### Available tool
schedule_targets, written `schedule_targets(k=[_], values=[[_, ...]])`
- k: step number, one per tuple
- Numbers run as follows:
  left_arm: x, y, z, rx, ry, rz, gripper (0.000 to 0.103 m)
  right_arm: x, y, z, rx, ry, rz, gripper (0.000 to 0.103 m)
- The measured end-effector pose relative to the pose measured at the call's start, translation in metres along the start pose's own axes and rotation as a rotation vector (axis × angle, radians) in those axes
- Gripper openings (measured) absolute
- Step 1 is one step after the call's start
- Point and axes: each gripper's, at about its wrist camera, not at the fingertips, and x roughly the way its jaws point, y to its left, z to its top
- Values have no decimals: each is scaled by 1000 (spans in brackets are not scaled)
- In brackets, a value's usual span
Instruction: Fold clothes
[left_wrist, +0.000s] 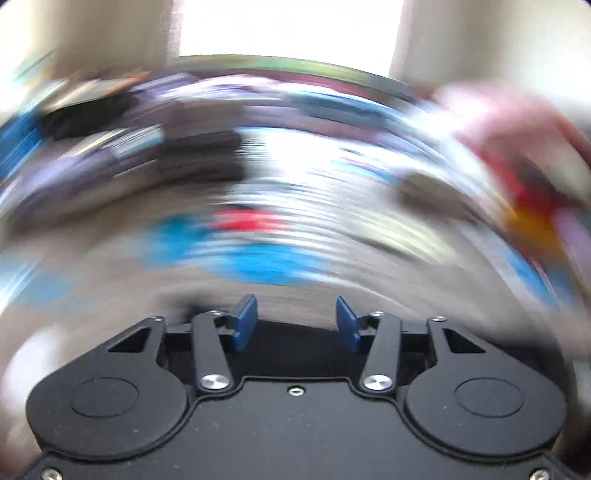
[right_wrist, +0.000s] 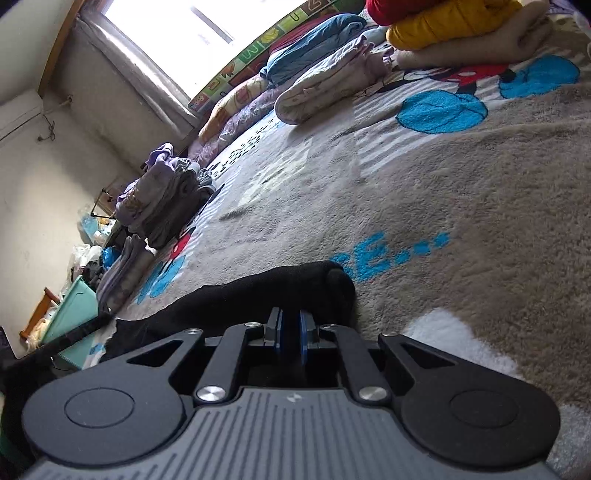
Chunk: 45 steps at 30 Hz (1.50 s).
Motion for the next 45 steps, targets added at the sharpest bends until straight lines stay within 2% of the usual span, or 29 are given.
schedule_targets(k=[2, 3, 5, 7, 10, 14, 16, 23, 25, 26, 27, 31, 39, 45], values=[[-5, 61, 3, -266, -10, 26, 45, 1, 0, -1, 0, -6, -4, 9], [-8, 84, 2, -358, -10, 37, 45, 1, -1, -2, 5, -8, -2, 9], [-14, 112, -3, -448, 3, 38, 45, 0, -5, -1, 30, -10, 12, 9], [-14, 118, -4, -475, 42, -29, 45, 0, -10, -2, 67, -12, 30, 8], [-8, 104, -11, -493, 103, -128, 44, -1, -17, -3, 113, -15, 51, 7], [-3, 90, -31, -538, 203, -183, 40, 0, -17, -3, 117, -16, 44, 3], [-1, 87, -34, -552, 222, -198, 40, 0, -18, -3, 119, -15, 42, 1], [10, 81, -39, -575, 194, -171, 36, 2, -21, -2, 127, -12, 46, 0], [15, 81, -41, -587, 183, -158, 32, 3, -23, -1, 130, -12, 48, 0], [15, 80, -42, -579, 175, -149, 19, 3, -23, -1, 133, -13, 51, 0], [15, 79, -42, -566, 166, -138, 1, 3, -24, -2, 136, -13, 53, 0], [-6, 66, -31, -498, 99, -125, 1, 4, -27, -1, 154, -11, 66, 0], [2, 76, -41, -500, 159, -54, 1, 5, -43, 1, 248, 13, 124, 0], [-2, 76, -41, -483, 142, -44, 1, 4, -42, 2, 255, 22, 128, 0]])
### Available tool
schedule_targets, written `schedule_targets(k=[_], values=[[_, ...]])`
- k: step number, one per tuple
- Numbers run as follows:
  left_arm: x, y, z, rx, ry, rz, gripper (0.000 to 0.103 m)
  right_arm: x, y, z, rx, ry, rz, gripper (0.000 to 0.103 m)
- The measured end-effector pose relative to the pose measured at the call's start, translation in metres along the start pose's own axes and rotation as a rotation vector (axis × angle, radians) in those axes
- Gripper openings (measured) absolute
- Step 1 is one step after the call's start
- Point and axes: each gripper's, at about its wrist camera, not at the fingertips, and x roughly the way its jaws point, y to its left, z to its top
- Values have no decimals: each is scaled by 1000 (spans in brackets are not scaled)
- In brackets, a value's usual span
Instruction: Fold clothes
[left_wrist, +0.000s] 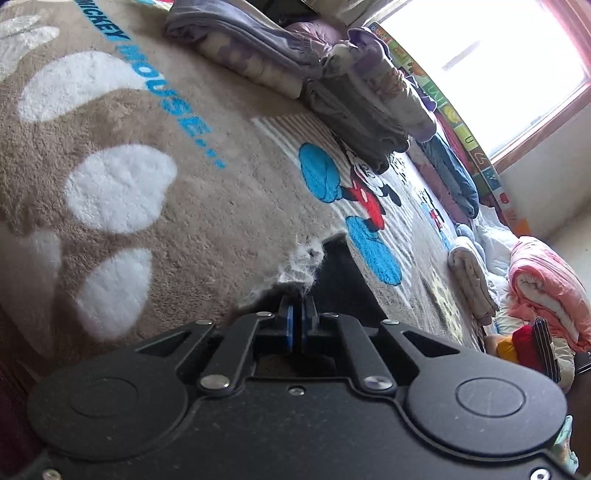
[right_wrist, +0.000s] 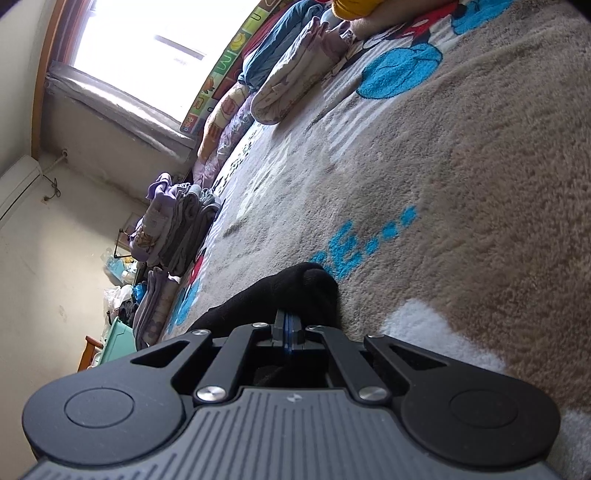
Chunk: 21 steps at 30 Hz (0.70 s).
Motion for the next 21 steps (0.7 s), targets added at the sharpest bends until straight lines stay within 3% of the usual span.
schedule_targets(k=[3, 7, 9, 10, 11, 12, 16, 21], values=[[6, 2, 0, 38, 24, 40, 7, -1, -3, 1, 18, 4, 11, 0], [-27, -30, 6, 237, -177, 130, 10, -6, 5, 1, -28, 0, -1, 0], [-35, -48, 7, 343, -226, 106, 10, -13, 17, 0, -92, -13, -3, 15], [-33, -58, 5, 409, -227, 91, 10, -18, 24, -1, -123, -29, 7, 24], [-31, -67, 3, 474, -227, 76, 10, -24, 30, -3, -155, -47, 15, 41], [-27, -76, -1, 537, -213, 54, 10, -31, 38, -6, -190, -68, 12, 48], [2, -111, -41, 786, -98, -44, 10, -40, 62, -15, -330, -127, -7, 49], [42, -150, -117, 1029, -41, -126, 10, -9, 95, -39, -599, -38, -51, 45]])
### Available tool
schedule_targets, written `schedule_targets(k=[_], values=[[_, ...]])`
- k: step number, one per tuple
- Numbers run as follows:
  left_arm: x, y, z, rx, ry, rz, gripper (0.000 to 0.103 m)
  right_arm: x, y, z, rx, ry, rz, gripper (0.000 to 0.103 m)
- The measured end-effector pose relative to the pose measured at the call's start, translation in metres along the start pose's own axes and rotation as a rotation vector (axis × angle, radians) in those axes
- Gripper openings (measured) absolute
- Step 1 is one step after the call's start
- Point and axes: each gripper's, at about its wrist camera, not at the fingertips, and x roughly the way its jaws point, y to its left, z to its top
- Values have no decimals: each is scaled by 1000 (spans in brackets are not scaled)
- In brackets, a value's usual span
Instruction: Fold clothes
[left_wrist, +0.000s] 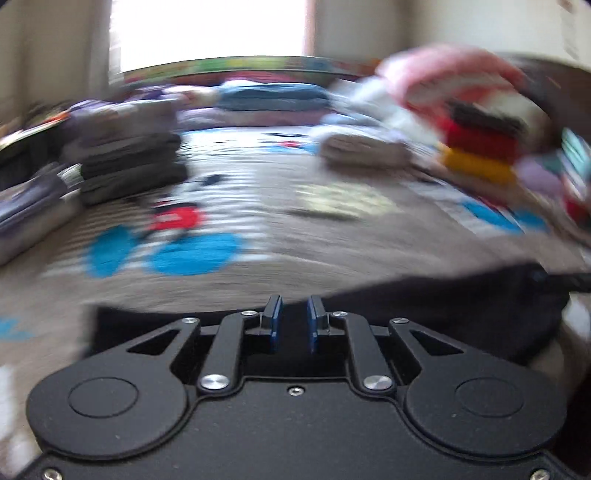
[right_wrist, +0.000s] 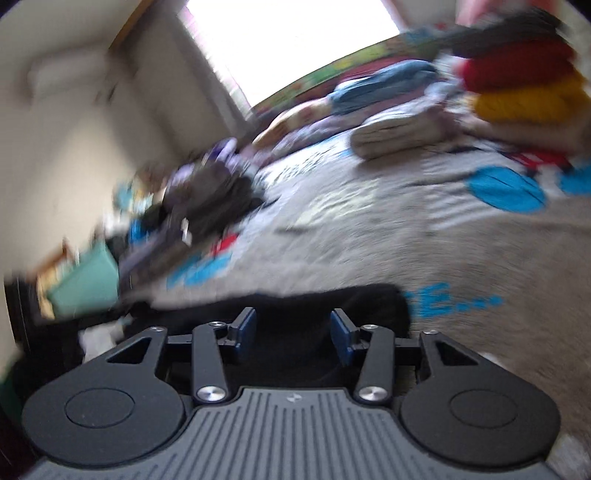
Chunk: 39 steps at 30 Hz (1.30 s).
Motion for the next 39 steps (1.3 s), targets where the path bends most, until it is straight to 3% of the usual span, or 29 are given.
schedule_targets(k=[3, 6, 8, 10, 11, 13, 14, 17, 20, 21, 23, 26, 29, 30, 32, 34, 36, 39], values=[[29, -37, -11, 111, 69, -26, 10, 15, 21, -6, -129, 55, -13, 42], [33, -50, -12, 163, 88, 26, 10, 30, 19, -16, -177, 160, -113, 34], [25, -35, -4, 65, 76, 26, 11, 24, 16, -16, -163, 148, -105, 34], [19, -19, 1, 15, 26, 79, 11, 19, 12, -17, -158, 143, -105, 34], [21, -9, 2, 0, 30, 116, 11, 18, 10, -18, -151, 141, -101, 34], [32, 15, -6, -67, 97, 173, 22, 14, 5, -19, -136, 139, -94, 34], [32, 29, -11, -132, 105, 173, 23, 12, 2, -19, -130, 141, -94, 33], [15, 60, -11, -265, 84, 229, 17, 7, -8, -19, -87, 138, -101, 23], [2, 85, -14, -327, 60, 353, 17, 7, -13, -18, -49, 132, -109, 15], [-4, 86, -14, -321, 51, 355, 17, 7, -12, -18, -52, 129, -114, 15], [-18, 74, -9, -261, 30, 285, 17, 6, -7, -17, -69, 120, -123, 20], [-39, 50, -2, -131, -2, 165, 19, -3, 21, -20, -219, 76, -110, 50], [-53, -15, -14, 303, -11, 33, 30, -7, 59, -30, -465, 62, -94, 50], [-54, -37, -24, 448, 2, 37, 37, -5, 72, -36, -565, 74, -100, 50], [-50, -69, -48, 683, 23, 79, 37, 5, 93, -51, -732, 119, -131, 49], [-42, -86, -67, 836, 39, 126, 37, 14, 103, -60, -825, 150, -143, 46], [-34, -93, -77, 942, 53, 171, 36, 19, 109, -64, -875, 155, -155, 40], [-30, -95, -78, 982, 44, 199, 36, 17, 111, -62, -887, 148, -175, 34]])
